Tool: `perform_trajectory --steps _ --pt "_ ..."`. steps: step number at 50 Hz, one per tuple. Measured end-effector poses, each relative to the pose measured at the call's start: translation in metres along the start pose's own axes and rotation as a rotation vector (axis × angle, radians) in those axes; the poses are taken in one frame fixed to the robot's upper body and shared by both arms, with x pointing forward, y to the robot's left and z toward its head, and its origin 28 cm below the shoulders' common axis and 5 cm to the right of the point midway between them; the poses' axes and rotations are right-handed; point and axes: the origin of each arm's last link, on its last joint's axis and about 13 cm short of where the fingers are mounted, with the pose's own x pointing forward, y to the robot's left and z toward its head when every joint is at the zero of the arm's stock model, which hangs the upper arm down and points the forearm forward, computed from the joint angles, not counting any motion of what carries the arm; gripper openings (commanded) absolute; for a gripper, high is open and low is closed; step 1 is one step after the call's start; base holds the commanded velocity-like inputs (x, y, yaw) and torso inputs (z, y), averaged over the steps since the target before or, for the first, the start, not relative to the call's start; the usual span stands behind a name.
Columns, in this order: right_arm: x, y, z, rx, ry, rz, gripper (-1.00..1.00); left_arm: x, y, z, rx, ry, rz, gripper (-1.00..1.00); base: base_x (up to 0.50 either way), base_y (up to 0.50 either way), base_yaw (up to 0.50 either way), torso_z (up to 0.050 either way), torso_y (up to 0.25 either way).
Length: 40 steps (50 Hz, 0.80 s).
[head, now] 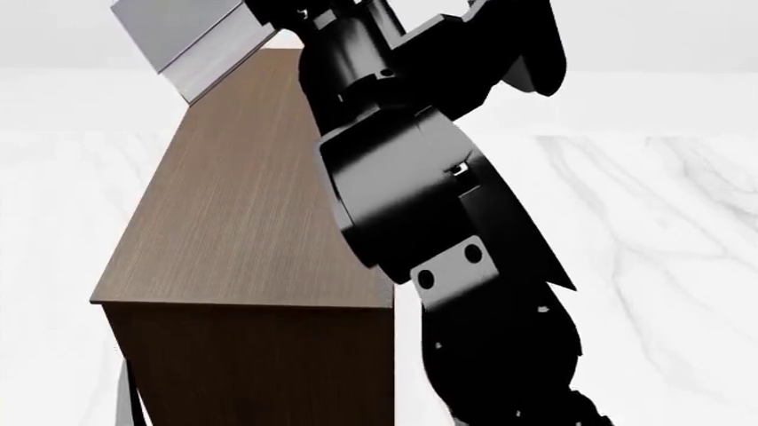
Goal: Pick up the book in the middle and place it on the cabinet shelf.
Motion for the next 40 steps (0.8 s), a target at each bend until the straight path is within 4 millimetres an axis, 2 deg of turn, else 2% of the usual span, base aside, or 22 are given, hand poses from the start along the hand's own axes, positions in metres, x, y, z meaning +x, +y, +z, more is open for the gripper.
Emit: perform_trajectory --steps 40 --pt "0.026 -0.012 -0.014 -0.059 0.029 -0.125 -1.0 0.001 0.001 -0.001 0.007 0.014 0.009 1.0 0.0 0.0 0.0 0.0 0.002"
